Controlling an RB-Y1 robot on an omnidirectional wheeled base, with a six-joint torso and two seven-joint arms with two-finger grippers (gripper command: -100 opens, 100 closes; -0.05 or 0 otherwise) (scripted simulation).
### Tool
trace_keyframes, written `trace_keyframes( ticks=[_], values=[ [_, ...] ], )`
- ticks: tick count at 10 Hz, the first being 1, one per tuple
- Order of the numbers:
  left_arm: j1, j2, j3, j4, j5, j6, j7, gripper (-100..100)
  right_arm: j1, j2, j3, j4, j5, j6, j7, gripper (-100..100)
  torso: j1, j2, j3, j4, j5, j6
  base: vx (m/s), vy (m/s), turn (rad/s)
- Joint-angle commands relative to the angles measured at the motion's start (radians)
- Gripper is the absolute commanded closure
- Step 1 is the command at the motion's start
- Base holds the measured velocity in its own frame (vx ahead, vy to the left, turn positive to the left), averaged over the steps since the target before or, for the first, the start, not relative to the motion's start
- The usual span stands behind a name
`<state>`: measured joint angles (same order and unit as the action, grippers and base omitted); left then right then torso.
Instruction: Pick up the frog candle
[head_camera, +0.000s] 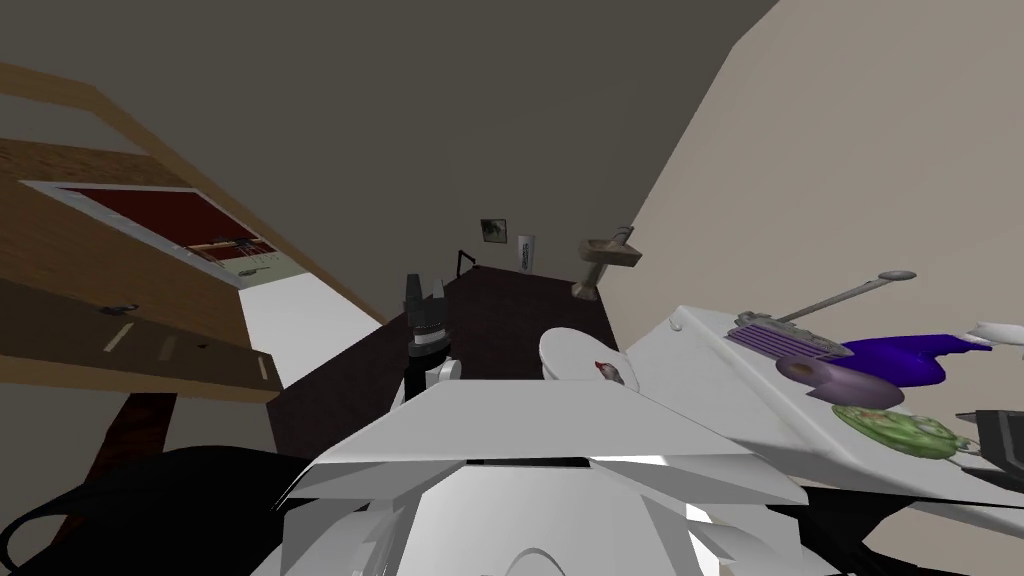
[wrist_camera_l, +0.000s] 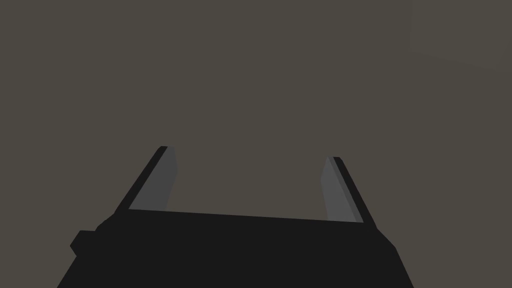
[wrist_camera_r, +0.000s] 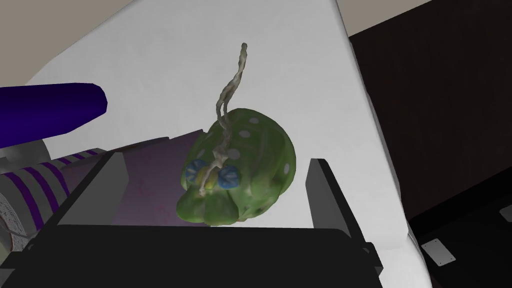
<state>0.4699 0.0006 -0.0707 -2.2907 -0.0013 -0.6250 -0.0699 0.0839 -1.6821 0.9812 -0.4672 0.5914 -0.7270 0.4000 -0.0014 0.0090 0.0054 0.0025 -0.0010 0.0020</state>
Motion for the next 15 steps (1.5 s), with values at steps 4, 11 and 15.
trace_keyframes(
  ticks=[4,11,15],
  values=[
    [0.000,0.000,0.000,0.000,0.000,0.000,0.000,0,0.010,0.012,0.047,-0.008,-0.003,0.031,-0.097,-100,-0.002,0.003,0.002,0.001,-0.001,0.000,-0.135,-0.033,0.192],
    [0.000,0.000,0.000,0.000,0.000,0.000,0.000,0,0.014,0.006,0.041,-0.009,-0.007,0.030,-0.086,0,0.001,-0.007,-0.004,-0.001,-0.002,0.001,-0.010,-0.002,0.003],
    [0.001,0.000,0.000,0.000,0.000,0.000,0.000,0,-0.005,0.000,-0.002,0.004,0.003,-0.001,0.003,100,0.003,-0.015,-0.009,-0.003,-0.001,0.002,0.144,0.029,-0.230]
  ],
)
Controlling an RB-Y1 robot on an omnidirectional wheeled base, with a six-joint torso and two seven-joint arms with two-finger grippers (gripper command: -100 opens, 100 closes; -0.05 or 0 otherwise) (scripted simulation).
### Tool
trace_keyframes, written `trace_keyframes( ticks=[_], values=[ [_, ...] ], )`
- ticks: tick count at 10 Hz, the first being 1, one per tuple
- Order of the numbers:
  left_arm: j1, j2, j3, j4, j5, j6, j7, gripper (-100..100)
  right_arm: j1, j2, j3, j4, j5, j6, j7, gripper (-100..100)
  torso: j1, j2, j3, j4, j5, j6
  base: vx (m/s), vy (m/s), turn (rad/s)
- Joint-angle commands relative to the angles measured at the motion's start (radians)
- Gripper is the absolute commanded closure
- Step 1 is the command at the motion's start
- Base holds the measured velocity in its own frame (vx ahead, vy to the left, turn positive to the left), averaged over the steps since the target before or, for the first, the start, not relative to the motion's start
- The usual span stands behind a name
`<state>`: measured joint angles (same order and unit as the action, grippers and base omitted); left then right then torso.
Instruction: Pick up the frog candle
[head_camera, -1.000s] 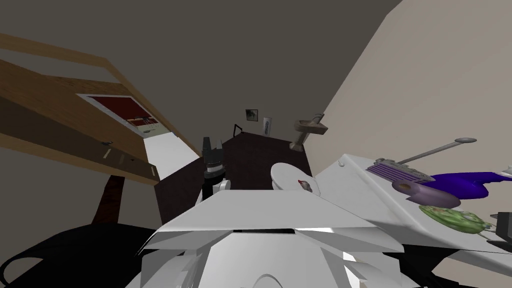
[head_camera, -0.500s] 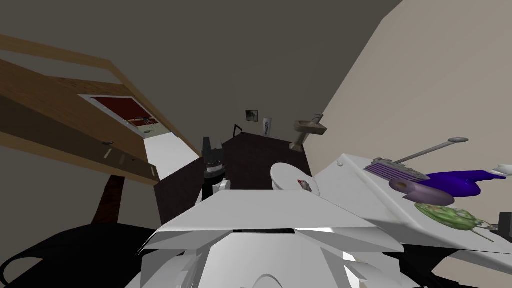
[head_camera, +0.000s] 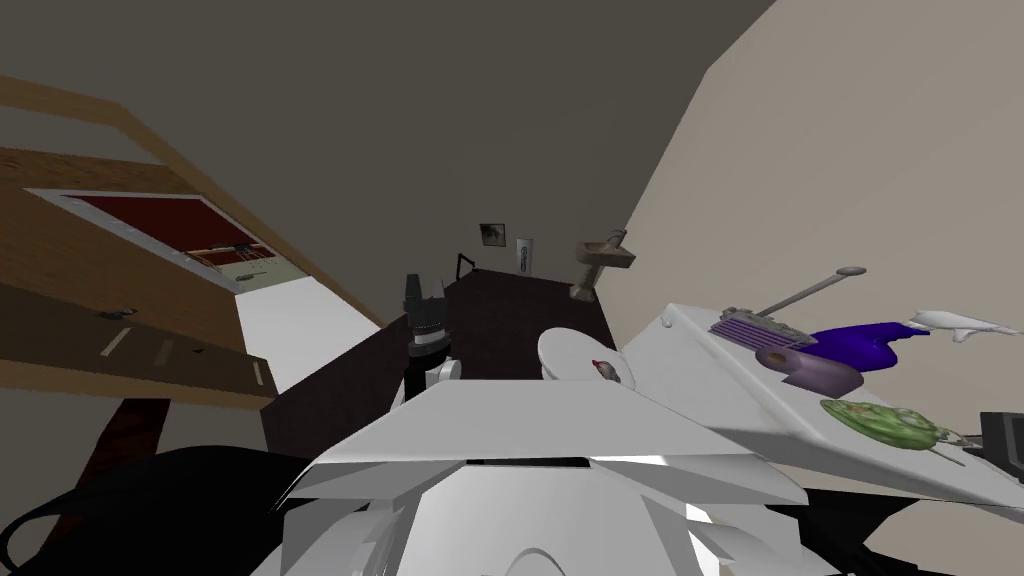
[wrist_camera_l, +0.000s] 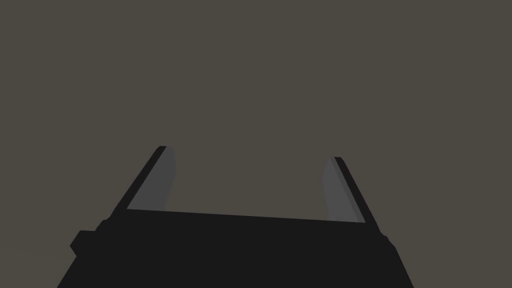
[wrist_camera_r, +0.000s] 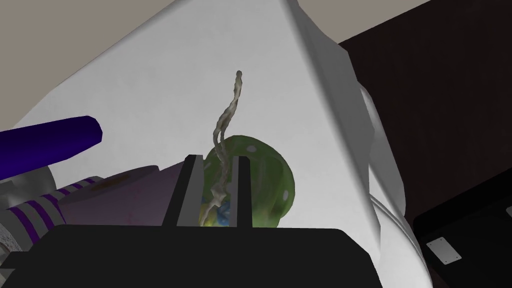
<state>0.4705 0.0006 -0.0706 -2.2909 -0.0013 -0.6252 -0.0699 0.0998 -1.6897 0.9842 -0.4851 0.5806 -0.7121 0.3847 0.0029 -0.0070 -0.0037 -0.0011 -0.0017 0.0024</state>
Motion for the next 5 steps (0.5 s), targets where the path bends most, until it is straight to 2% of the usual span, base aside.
trace_keyframes(
  ticks=[1,3,4,5],
  values=[
    [0.000,0.000,0.000,0.000,0.000,0.000,0.000,0,-0.023,0.006,-0.013,0.023,0.014,-0.021,0.035,100,0.000,0.000,0.000,0.000,0.000,0.000,0.114,0.043,-0.149],
    [0.000,0.000,0.000,0.000,0.000,0.000,0.000,0,-0.026,0.004,-0.022,0.025,0.015,-0.027,0.051,100,0.000,0.002,0.001,0.000,0.000,0.000,0.081,0.020,-0.097],
    [0.000,0.000,0.000,0.000,0.000,0.000,0.000,0,-0.031,0.000,-0.038,0.029,0.017,-0.037,0.084,100,-0.002,0.004,0.002,0.001,0.000,-0.001,0.091,0.013,-0.142],
    [0.000,0.000,0.000,0.000,0.000,0.000,0.000,0,-0.030,0.001,-0.030,0.027,0.017,-0.031,0.064,100,-0.002,0.003,0.002,0.001,0.000,0.001,0.051,0.011,-0.049]
  ],
)
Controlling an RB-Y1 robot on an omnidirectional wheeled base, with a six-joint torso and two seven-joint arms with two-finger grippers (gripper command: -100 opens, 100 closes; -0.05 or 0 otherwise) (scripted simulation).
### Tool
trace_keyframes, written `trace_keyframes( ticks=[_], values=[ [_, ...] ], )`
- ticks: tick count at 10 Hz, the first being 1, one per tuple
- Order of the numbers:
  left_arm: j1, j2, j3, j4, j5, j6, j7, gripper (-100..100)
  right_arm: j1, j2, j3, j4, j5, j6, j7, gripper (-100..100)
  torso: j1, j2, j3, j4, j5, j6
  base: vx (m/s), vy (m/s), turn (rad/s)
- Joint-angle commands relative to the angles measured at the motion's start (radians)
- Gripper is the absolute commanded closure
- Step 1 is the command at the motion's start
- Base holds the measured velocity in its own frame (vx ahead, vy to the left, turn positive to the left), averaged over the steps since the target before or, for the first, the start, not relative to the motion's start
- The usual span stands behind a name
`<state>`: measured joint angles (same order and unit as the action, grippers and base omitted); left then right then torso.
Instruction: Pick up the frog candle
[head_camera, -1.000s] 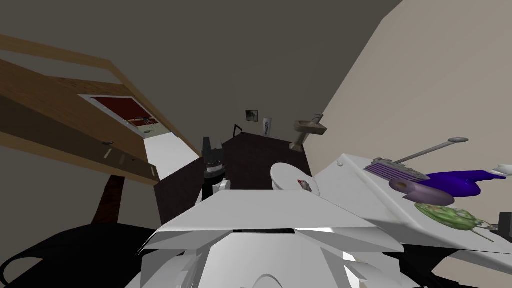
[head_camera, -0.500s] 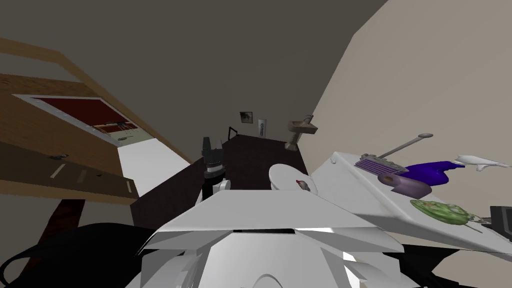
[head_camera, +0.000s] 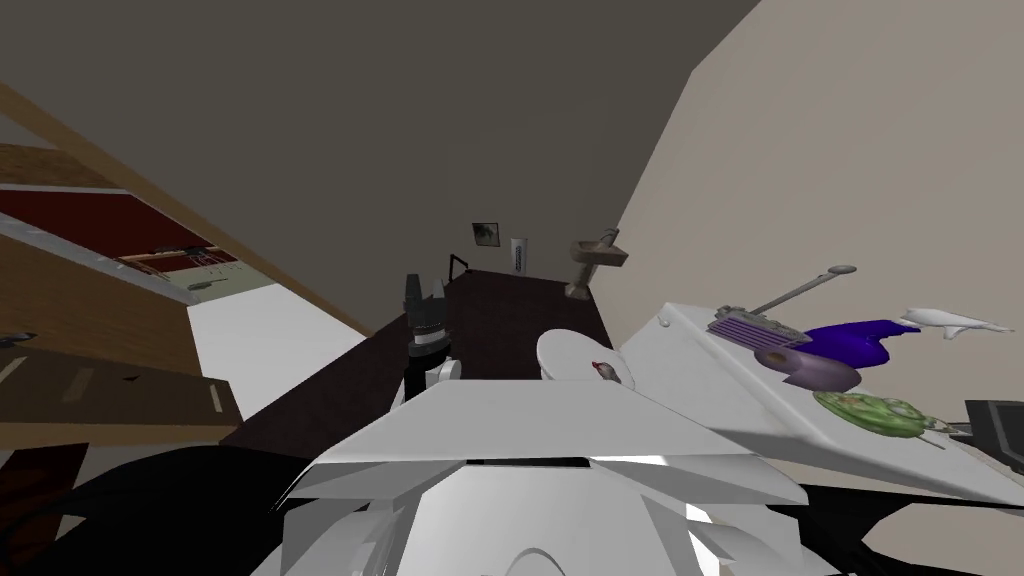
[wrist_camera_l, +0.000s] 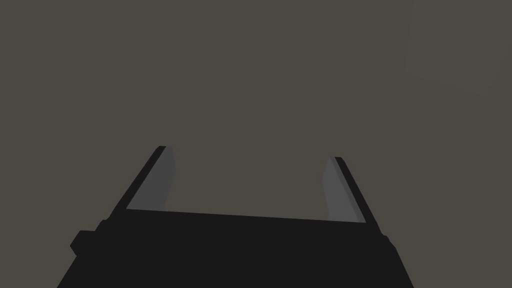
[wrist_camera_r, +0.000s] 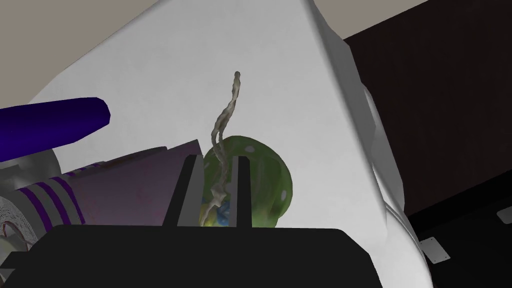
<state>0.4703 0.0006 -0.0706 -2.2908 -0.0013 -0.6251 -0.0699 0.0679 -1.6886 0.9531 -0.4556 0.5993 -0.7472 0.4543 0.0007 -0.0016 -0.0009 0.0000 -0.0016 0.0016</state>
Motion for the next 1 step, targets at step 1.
trace_keyframes(
  ticks=[1],
  values=[
    [0.000,0.000,0.000,0.000,0.000,0.000,0.000,0,0.000,0.000,0.000,0.000,0.000,0.000,0.000,0,0.000,0.000,0.000,0.000,0.000,0.000,0.007,0.002,0.007]
  ],
)
